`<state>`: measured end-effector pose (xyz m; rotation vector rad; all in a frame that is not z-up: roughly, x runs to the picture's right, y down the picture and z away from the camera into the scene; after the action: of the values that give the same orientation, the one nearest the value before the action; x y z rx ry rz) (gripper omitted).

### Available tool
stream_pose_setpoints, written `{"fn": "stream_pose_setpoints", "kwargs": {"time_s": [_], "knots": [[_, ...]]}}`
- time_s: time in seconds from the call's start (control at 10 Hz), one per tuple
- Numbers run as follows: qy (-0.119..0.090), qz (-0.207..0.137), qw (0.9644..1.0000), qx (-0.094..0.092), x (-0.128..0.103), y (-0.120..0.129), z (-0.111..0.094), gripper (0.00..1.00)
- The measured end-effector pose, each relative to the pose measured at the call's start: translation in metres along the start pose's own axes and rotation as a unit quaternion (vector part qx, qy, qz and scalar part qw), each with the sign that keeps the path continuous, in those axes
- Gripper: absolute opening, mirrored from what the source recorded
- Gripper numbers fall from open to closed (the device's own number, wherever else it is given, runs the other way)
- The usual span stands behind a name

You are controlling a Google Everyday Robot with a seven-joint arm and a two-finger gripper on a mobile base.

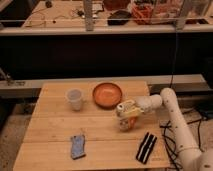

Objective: Stand the bottle upright

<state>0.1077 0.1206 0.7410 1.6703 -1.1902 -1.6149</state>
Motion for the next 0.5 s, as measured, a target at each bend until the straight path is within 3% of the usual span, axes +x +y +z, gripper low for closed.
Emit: {"fn": "stream_pose_setpoints", "kwargs": {"time_s": [0.2,0.5], "knots": [[-0.022,-0.001,0.9996,-0.020,-0.007,-0.017,-0.014,0.00],[-0.031,-0.004,0.9991,-0.028,-0.008,-0.023,-0.015,0.00]]}}
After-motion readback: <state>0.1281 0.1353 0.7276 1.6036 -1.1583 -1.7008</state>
